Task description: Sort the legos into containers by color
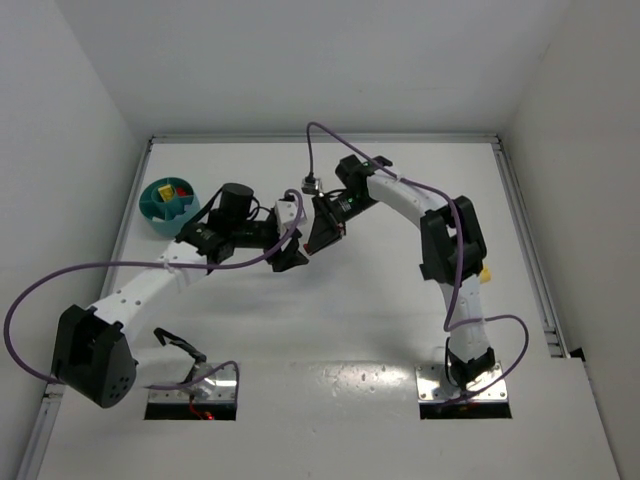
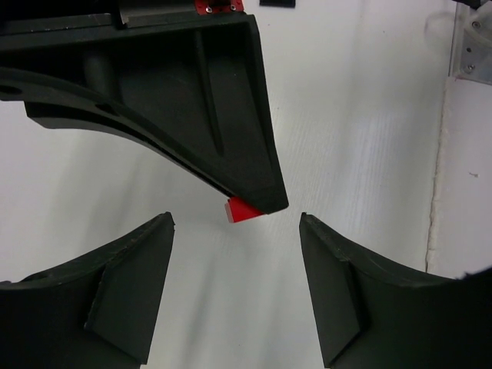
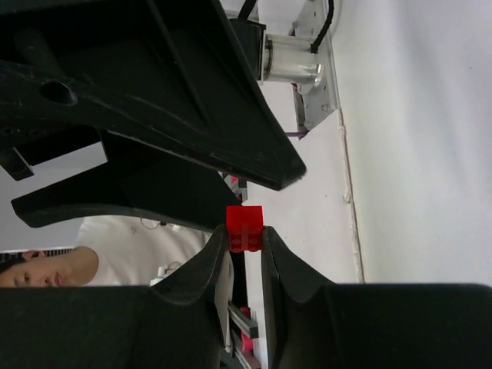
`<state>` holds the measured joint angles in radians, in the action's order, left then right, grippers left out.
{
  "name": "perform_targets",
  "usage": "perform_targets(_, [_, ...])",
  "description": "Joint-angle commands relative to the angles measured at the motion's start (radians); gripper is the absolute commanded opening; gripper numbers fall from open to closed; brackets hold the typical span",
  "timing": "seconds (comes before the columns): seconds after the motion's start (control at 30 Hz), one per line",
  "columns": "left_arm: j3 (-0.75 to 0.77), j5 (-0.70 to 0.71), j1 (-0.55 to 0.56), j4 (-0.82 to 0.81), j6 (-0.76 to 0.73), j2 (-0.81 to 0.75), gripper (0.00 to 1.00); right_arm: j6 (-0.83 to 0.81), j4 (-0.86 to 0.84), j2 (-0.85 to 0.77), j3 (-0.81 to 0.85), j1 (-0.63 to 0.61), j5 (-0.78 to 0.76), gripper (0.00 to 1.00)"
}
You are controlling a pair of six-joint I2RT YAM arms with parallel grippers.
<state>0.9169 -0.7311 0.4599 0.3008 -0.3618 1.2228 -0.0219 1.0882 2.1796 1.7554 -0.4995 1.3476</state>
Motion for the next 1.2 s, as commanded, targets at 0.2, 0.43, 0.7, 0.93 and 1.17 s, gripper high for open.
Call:
perform_targets(0.2, [0.027, 0.006, 0.029, -0.052, 0.02, 0.024, 0.65, 0.01, -0.034, -0.015, 0.036, -0.019, 0.036, 0.12])
perform_targets(0.43, [0.045, 0.006, 0.029, -0.052, 0.029, 0.024, 0.5, 0.028, -0.053, -0.024, 0.016, -0.019, 0.027, 0.12])
perform_targets(0.7, [0.045, 0.006, 0.029, -0.052, 0.038, 0.034, 0.34, 0.037, -0.062, -0.024, 0.006, -0.019, 0.027, 0.12])
perform_targets(0.93, [0.054, 0.006, 0.029, -0.052, 0.056, 0.034, 0.43, 0.046, -0.08, -0.006, -0.005, -0.019, 0.027, 0.12])
perform_targets(1.17, [0.074, 0.015, 0.029, -0.052, 0.066, 0.034, 0.55, 0.046, -0.08, -0.006, -0.005, -0.019, 0.018, 0.12])
